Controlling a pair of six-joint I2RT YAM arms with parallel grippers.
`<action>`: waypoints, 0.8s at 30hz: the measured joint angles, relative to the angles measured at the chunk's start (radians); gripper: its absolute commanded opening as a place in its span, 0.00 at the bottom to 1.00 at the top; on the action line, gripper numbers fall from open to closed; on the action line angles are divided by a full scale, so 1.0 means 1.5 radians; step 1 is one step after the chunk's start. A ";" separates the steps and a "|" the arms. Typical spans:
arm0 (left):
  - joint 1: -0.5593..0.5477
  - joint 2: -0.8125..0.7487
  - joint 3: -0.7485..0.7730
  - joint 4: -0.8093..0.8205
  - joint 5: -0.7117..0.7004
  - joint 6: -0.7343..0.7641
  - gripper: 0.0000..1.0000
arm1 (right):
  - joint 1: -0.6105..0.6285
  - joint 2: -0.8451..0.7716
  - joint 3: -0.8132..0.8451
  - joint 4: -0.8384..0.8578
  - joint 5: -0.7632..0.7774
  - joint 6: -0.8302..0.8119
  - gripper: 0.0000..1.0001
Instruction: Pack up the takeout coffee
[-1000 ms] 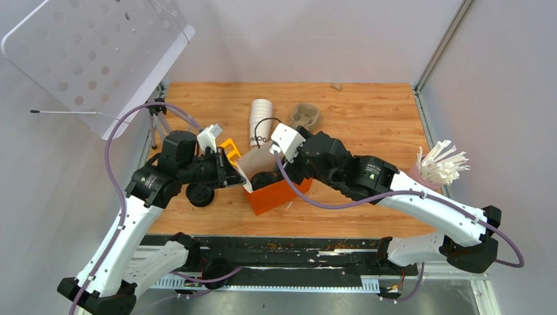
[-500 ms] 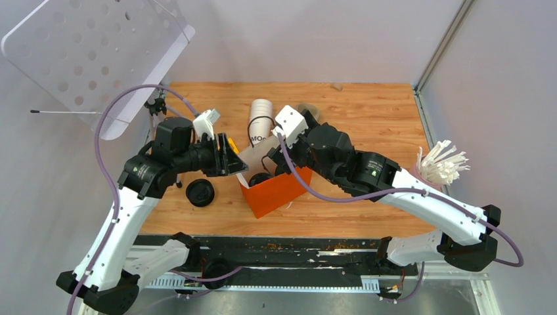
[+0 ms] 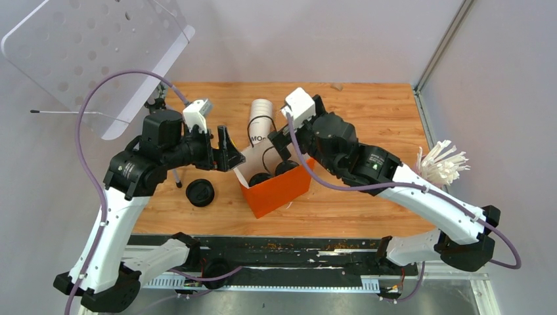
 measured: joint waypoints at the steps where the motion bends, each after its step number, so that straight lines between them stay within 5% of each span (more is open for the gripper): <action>1: 0.000 0.000 0.005 -0.003 -0.006 0.007 1.00 | -0.012 0.000 0.004 0.001 -0.002 0.001 1.00; 16: 0.000 -0.033 0.030 0.005 -0.095 0.117 1.00 | -0.313 0.022 0.035 0.011 -0.046 0.109 0.93; 24: 0.000 -0.030 0.028 -0.029 -0.109 0.116 1.00 | -0.384 0.036 0.009 -0.031 -0.049 0.123 0.91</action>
